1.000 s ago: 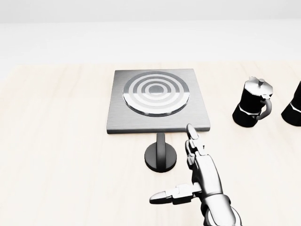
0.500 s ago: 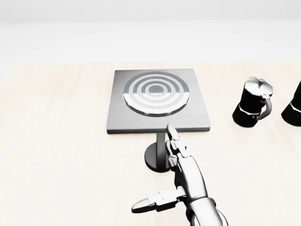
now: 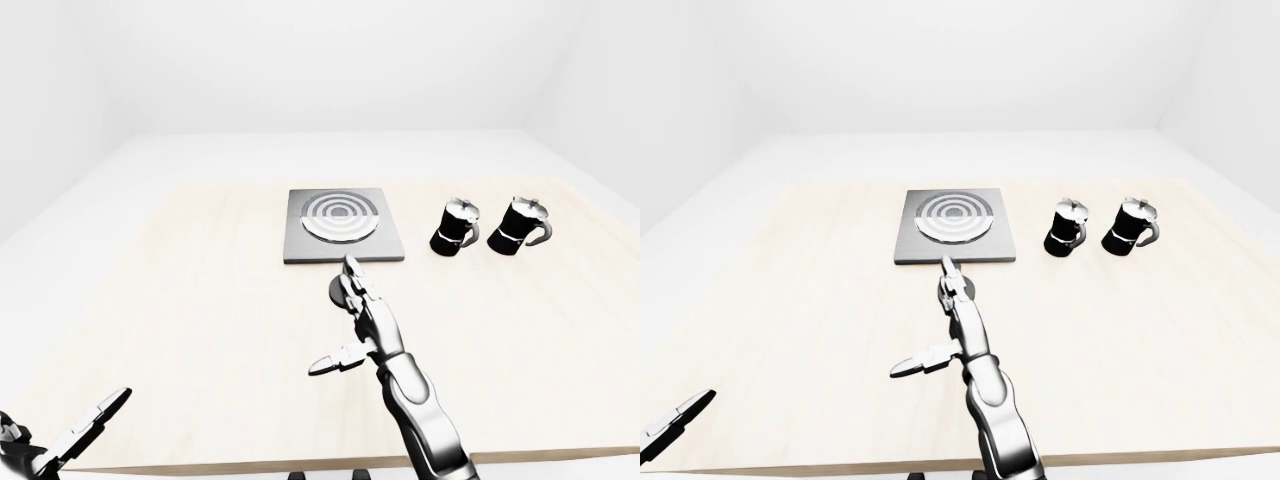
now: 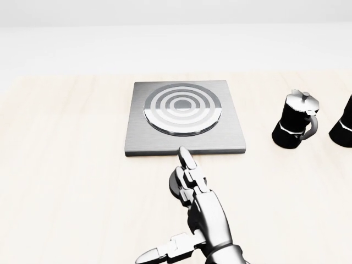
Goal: Turn off the stove.
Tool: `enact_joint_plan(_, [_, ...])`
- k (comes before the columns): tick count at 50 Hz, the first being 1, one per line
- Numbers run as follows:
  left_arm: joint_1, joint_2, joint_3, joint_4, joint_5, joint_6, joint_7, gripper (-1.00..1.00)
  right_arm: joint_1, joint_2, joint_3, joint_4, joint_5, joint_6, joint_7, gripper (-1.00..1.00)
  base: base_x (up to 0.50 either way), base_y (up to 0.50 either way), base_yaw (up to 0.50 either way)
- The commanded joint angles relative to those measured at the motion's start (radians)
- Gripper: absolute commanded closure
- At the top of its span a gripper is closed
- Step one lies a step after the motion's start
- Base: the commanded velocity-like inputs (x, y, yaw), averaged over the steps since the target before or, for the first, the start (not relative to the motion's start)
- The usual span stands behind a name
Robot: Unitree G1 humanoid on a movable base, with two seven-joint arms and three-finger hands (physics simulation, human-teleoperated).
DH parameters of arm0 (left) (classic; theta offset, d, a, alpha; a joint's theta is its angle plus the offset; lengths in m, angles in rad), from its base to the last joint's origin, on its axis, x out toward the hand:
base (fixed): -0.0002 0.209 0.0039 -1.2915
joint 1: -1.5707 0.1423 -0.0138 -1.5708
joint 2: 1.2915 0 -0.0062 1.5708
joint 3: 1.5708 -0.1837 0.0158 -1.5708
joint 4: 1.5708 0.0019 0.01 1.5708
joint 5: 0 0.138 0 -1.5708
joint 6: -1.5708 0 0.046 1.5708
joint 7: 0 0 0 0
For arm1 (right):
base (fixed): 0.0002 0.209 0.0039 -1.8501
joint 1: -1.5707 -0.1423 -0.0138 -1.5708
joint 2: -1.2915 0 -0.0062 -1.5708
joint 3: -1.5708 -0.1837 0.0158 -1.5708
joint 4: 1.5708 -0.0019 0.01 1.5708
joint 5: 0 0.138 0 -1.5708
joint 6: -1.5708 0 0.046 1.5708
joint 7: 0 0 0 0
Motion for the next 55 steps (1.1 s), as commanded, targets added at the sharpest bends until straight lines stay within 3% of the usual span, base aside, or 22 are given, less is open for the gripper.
enact_joint_plan(1, [-0.001, 0.0, 0.002, -0.006, -0.001, 0.0, -0.001, -1.0, 0.01, -0.01, 0.022, -0.044, 0.001, 0.0, -0.022, -1.0, 0.0, 0.0, 0.0])
enact_joint_plan(28, [-0.002, 0.0, 0.002, -0.005, 0.001, 0.0, -0.001, -1.0, 0.015, -0.011, 0.023, -0.041, -0.002, 0.0, -0.017, -1.0, 0.0, 0.0, 0.0])
enact_joint_plan(46, [0.0, -0.002, 0.005, -0.014, -0.002, 0.0, -0.005, -1.0, 0.065, -0.015, -0.045, 0.099, 0.063, 0.0, -0.03, -1.0, 0.0, 0.0, 0.0])
enact_joint_plan(55, [-0.004, 0.001, 0.0, 0.0, 0.0, 0.0, 0.0, -1.0, 0.091, -0.027, -0.057, 0.057, 0.076, 0.0, -0.029, -1.0, 0.0, 0.0, 0.0])
